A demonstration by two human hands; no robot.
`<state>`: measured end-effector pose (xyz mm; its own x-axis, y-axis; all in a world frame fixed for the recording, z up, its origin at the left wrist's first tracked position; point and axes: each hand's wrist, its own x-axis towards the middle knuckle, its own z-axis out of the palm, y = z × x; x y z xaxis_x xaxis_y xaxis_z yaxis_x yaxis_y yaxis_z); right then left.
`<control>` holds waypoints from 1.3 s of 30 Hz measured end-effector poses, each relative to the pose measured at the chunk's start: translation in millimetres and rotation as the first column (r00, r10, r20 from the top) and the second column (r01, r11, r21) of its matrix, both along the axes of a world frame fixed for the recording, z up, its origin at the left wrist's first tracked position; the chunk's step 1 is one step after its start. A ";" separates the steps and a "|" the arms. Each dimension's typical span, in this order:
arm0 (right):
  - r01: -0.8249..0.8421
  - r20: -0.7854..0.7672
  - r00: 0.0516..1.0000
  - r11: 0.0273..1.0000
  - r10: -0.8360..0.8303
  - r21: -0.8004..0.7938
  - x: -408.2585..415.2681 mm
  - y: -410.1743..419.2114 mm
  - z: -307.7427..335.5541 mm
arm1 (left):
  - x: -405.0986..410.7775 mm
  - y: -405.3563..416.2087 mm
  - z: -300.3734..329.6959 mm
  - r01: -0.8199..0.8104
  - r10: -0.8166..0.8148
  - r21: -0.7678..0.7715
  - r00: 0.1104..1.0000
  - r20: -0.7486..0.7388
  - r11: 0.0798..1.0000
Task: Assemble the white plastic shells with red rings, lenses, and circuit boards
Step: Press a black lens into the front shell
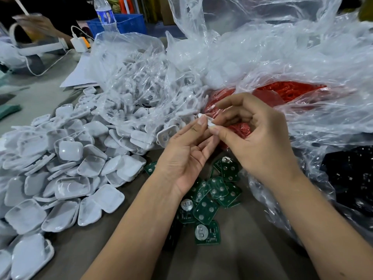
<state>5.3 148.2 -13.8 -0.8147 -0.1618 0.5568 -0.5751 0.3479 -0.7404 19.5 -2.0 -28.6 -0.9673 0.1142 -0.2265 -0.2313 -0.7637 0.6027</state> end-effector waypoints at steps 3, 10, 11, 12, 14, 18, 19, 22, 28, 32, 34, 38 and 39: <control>0.075 -0.119 0.991 0.994 -0.065 0.080 1.9 -2.0 -1.1 | -1.7 -1.9 -2.4 0.000 0.000 0.021 1.000 0.001 1.000; 0.014 -0.033 0.999 0.996 -0.011 0.084 -2.5 0.8 0.3 | -1.5 -4.4 -5.9 -0.011 0.010 -0.004 0.999 -0.034 1.000; -0.008 -0.001 1.000 0.998 0.008 0.070 -2.9 1.6 0.5 | -1.2 -4.2 -5.7 -0.012 0.012 -0.001 0.999 -0.038 1.000; -0.025 0.023 0.999 0.998 0.023 0.051 -3.1 2.8 0.6 | -0.9 -3.9 -5.5 -0.013 0.013 0.003 0.999 -0.039 1.000; -0.041 0.051 0.998 0.999 0.041 0.000 -2.9 4.4 0.4 | -0.7 -3.2 -5.4 -0.010 0.011 0.016 0.999 -0.038 1.000; -0.037 0.045 0.998 0.997 0.040 -0.070 -0.4 2.7 -0.9 | -0.4 -2.0 -3.2 0.040 -0.037 0.065 0.998 -0.052 0.997; -0.029 0.021 0.999 0.998 0.030 -0.056 -0.2 2.9 -1.0 | 0.0 -2.2 -2.9 0.054 -0.050 0.073 0.997 -0.056 0.996; 0.007 -0.058 0.998 1.000 -0.008 -0.022 -1.1 4.2 -0.1 | 0.4 -3.9 -2.3 0.058 -0.051 0.125 0.997 -0.055 0.990; 0.037 -0.137 0.990 0.996 -0.026 0.078 2.4 2.9 1.5 | 2.2 -4.0 0.7 0.097 -0.086 0.142 0.993 -0.084 0.985; 0.044 -0.189 0.982 0.994 -0.025 0.099 2.2 2.1 1.1 | 2.0 -3.7 -1.2 0.104 -0.093 0.122 0.992 -0.088 0.987; 0.043 -0.206 0.978 0.995 -0.023 0.090 2.1 1.7 1.1 | 1.7 -4.2 -2.6 0.098 -0.087 0.116 0.991 -0.098 0.988; 0.099 -0.232 0.969 0.994 -0.084 0.052 2.4 1.9 1.4 | 2.2 -4.3 -1.8 0.115 -0.101 0.121 0.988 -0.120 0.986; 0.108 -0.242 0.966 0.993 -0.093 0.051 2.4 1.9 1.6 | 2.6 -4.0 -1.6 0.113 -0.100 0.107 0.988 -0.121 0.988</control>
